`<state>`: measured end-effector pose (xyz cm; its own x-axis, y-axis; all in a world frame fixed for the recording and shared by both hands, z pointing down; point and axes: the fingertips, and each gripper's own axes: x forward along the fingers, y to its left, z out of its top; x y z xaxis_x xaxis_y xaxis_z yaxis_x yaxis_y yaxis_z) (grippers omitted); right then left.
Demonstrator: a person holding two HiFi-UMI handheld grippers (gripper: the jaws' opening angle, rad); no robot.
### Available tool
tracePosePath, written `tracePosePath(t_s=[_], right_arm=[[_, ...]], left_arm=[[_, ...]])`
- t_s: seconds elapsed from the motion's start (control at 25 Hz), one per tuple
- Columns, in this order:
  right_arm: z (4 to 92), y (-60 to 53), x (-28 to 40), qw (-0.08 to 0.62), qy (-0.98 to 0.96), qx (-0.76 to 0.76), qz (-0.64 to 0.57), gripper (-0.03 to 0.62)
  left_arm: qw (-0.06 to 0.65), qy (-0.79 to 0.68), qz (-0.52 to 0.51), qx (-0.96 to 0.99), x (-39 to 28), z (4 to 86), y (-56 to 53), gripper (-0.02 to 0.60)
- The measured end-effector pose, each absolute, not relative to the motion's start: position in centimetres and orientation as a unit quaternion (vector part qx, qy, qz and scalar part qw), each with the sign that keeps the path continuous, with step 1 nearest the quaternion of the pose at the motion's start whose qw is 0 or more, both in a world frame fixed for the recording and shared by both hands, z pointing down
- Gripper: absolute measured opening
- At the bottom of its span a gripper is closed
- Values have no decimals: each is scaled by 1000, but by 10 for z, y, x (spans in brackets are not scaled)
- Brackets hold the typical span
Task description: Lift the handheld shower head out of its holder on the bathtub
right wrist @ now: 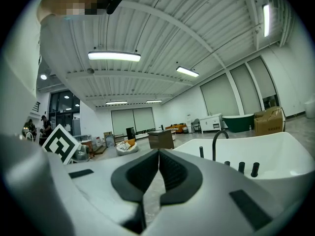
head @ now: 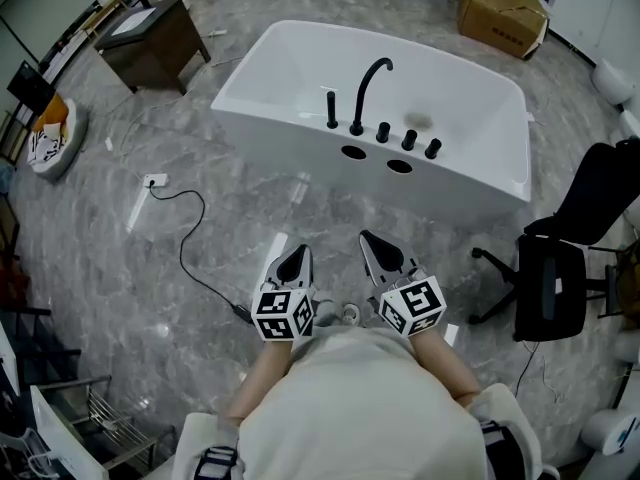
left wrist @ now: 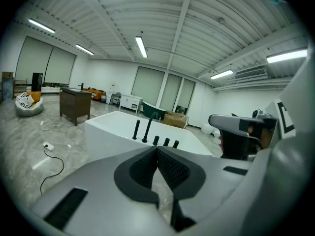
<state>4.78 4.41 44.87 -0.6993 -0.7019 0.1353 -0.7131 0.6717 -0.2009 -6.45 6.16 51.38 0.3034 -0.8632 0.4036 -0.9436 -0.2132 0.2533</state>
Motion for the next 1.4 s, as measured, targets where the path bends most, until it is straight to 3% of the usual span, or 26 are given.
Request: tracePosePath(t_s=[0.44,1.4], right_arm=[[452,10,44,30,-910,395,121,21],[471,-194,-24,76,-899,420,97,21]], left_arm=[[232,-589,79,771,-75,515,25,21],[240,-557,81,791,-131,516,-176,20]])
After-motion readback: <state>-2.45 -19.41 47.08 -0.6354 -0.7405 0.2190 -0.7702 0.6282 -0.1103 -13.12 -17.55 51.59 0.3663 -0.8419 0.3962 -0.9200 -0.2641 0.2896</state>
